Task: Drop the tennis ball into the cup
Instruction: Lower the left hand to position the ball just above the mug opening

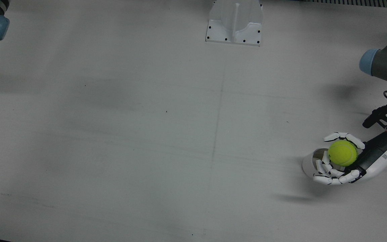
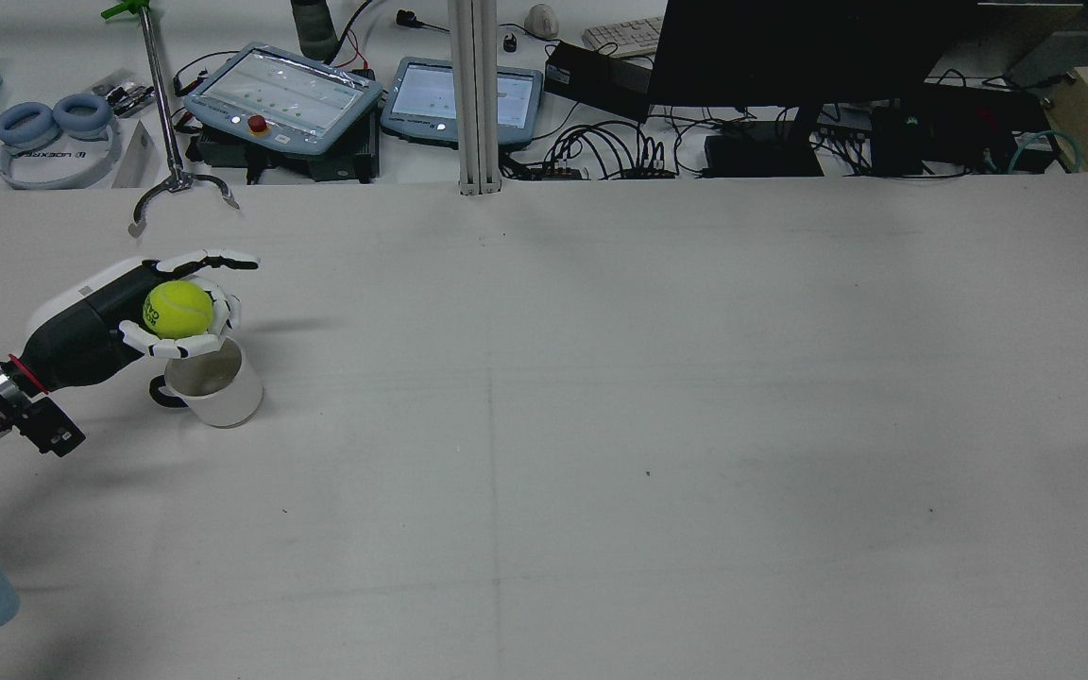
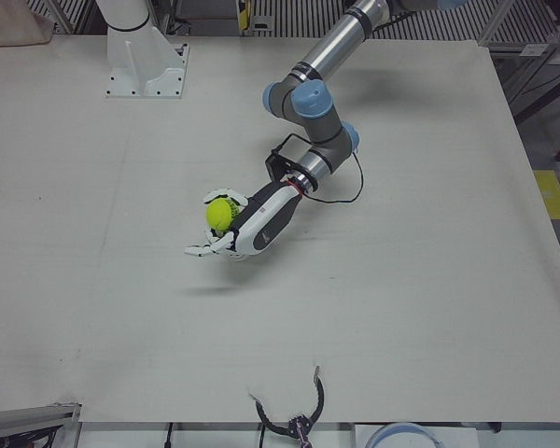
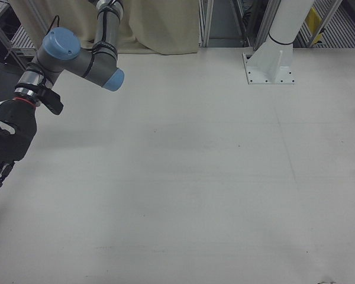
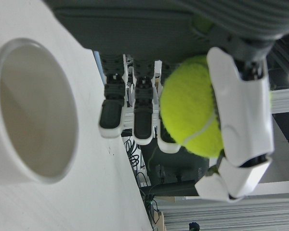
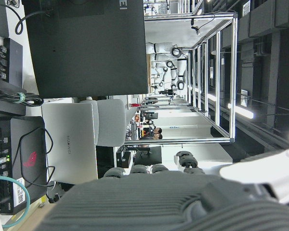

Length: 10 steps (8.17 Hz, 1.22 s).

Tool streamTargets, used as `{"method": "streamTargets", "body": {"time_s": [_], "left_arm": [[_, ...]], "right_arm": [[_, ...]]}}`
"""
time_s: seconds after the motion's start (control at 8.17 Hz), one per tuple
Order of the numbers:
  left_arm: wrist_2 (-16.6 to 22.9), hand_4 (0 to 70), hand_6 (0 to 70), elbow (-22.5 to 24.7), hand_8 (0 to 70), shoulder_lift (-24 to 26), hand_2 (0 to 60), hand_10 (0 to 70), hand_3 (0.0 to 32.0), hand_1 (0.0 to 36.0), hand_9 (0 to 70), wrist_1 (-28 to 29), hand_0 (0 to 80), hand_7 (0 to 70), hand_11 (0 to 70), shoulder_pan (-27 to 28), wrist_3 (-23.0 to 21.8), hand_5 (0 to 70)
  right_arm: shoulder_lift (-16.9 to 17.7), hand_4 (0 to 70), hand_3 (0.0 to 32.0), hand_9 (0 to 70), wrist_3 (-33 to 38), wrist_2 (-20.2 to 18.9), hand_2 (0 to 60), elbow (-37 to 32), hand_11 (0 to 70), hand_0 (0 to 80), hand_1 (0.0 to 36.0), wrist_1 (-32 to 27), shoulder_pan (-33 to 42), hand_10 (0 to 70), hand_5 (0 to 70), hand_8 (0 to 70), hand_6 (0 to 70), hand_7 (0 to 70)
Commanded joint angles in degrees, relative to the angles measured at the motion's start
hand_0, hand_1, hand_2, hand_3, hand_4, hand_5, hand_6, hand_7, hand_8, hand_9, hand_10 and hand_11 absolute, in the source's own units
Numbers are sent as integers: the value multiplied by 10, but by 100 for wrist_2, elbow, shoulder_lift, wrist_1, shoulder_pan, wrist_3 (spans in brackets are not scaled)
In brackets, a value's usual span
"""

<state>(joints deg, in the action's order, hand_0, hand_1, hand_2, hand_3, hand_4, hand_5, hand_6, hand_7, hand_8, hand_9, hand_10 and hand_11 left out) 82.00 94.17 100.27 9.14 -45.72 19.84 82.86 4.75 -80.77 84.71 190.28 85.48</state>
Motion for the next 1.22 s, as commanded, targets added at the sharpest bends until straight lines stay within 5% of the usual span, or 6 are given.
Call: {"method": "streamTargets", "body": {"time_s": [0.0,0.12,0.24,0.73,0.98,1.1], "left_arm": [[-141,210,665,-136,412,10,337,399,0,221,478,-9,552,548,573,257,-7,214],[-132,222,699,-101,405,-8,344,375,0,227,458,-9,560,526,544,231,-50,220],[-132,224,662,-66,365,-8,353,318,0,236,406,-18,563,464,472,178,-86,208],[-132,229,571,40,304,1,371,247,0,258,334,-123,572,401,379,151,-33,189],[-123,209,400,31,175,10,401,120,0,229,172,-193,512,239,191,160,-68,135],[-123,219,469,31,162,18,431,84,0,210,126,-211,493,192,136,152,-68,138]], "right_arm": [[2,0,0,0,0,0,0,1,0,0,0,0,4,0,0,0,0,0],[2,0,0,0,0,0,0,10,0,0,0,0,4,0,0,0,0,0],[2,0,0,0,0,0,0,10,0,0,0,0,4,0,0,0,0,0],[2,0,0,0,0,0,0,10,0,0,0,0,4,0,0,0,0,0],[2,0,0,0,0,0,0,10,0,0,0,0,4,0,0,0,0,0],[2,0,0,0,0,0,0,19,0,0,0,0,4,0,0,0,0,0]]}}
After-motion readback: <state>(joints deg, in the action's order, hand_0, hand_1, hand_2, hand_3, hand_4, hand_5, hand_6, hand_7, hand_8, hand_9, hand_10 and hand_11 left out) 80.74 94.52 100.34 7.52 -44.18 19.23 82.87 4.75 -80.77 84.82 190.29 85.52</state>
